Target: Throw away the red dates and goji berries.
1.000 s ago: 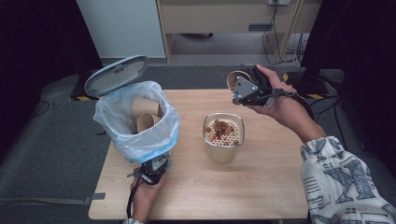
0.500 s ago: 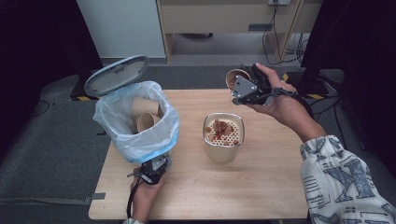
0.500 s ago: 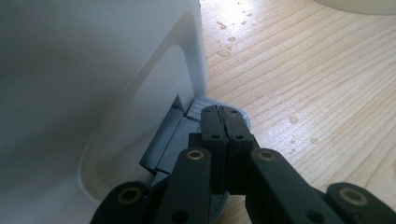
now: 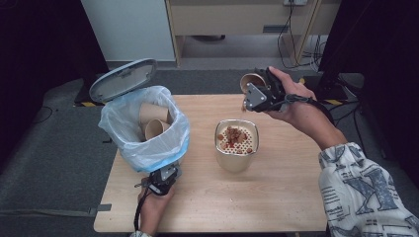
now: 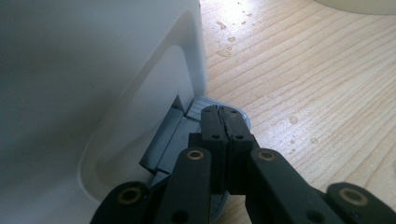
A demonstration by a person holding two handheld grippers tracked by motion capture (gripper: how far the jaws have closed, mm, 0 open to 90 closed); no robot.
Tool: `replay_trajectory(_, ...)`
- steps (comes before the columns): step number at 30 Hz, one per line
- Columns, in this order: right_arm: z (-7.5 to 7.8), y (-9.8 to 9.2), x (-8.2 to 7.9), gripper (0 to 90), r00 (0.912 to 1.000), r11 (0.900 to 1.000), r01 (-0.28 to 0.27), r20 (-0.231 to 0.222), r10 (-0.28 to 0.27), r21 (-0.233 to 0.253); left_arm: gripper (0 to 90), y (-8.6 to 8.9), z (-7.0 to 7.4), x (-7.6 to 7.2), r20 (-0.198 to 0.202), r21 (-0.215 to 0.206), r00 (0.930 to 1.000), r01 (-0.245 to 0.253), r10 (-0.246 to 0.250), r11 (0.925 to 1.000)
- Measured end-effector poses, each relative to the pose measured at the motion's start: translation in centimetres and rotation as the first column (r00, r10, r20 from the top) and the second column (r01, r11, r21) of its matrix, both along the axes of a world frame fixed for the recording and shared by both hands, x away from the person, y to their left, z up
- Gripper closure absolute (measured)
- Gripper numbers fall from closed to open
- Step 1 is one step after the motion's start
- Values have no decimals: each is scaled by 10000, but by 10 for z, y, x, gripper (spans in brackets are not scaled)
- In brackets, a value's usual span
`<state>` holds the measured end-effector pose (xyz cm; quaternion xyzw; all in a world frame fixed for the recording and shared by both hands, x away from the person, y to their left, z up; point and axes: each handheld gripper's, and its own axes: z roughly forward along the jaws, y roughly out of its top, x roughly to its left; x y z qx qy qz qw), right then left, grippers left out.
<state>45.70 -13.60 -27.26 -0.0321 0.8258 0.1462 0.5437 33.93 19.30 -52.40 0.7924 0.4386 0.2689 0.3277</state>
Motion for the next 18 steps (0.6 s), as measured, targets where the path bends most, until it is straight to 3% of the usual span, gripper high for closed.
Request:
replay_trajectory(1, -1, 0, 0, 339, 9999, 9998, -1, 139, 4, -207, 881, 0, 0, 0, -3, -3, 10000, -5, 5, 10000)
replay_trajectory(18, 2, -1, -1, 337, 9999, 9999, -4, 159, 6, -134, 881, 0, 0, 0, -3, -13, 10000, -3, 3, 10000)
